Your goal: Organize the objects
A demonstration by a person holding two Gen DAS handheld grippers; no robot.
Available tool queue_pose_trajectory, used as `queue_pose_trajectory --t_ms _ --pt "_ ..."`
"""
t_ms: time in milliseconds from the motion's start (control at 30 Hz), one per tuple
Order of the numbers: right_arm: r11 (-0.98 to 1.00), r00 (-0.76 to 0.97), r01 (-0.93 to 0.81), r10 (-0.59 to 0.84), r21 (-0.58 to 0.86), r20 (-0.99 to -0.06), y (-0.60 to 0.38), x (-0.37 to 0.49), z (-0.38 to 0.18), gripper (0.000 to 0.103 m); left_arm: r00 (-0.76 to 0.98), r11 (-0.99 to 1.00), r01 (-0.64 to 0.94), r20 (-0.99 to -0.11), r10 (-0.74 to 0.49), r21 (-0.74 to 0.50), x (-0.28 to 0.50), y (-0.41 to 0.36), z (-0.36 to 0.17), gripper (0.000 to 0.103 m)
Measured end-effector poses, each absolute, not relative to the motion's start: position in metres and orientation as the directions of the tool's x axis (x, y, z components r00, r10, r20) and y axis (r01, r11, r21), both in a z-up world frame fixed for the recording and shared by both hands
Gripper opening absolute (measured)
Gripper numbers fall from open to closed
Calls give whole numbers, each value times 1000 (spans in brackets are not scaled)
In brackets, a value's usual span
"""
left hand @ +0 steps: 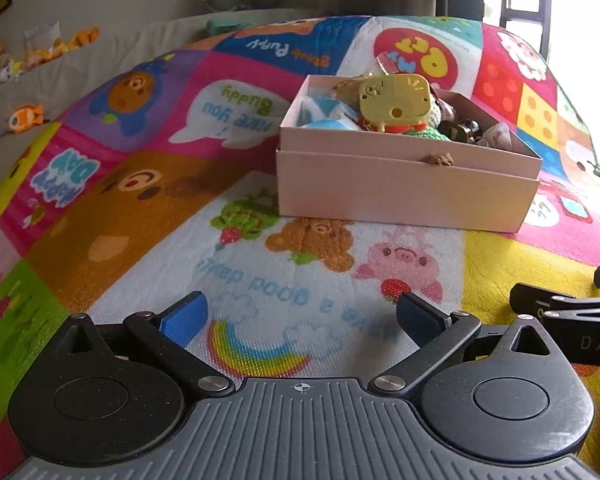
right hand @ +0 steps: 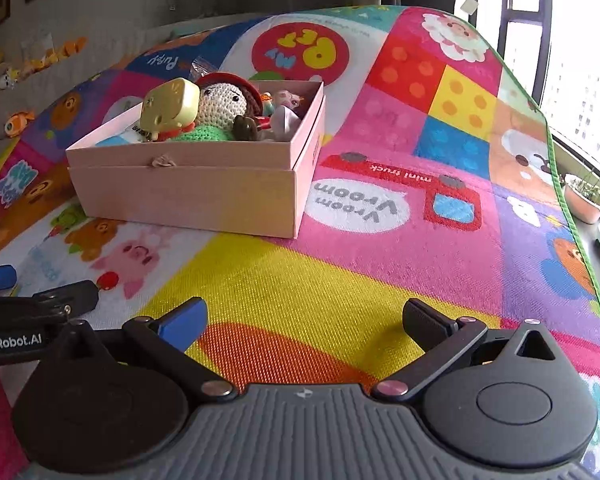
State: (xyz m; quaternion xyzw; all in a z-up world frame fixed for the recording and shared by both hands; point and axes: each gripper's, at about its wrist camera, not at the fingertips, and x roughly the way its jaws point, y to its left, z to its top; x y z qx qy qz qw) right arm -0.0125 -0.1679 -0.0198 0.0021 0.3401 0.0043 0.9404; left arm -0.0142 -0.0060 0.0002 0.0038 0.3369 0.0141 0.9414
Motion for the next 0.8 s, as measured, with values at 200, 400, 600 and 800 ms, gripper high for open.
queue_pose_trajectory --t_ms 200,400,600,800 --pt "1000 769 -6 12 11 -639 -168 -11 -20 103 772 1000 -24 -635 29 17 -14 -5 0 103" --pt "1000 769 -6 12 11 -639 -168 -10 -20 103 772 1000 -25 -635 28 14 -15 -6 0 103" --pt "1000 769 -6 12 11 -639 -168 -10 -20 103 772 1000 -25 -635 29 15 -15 -6 0 103" --pt "1000 769 -6 11 11 -639 -168 -10 -20 103 772 1000 -25 -635 29 15 -15 -7 0 103"
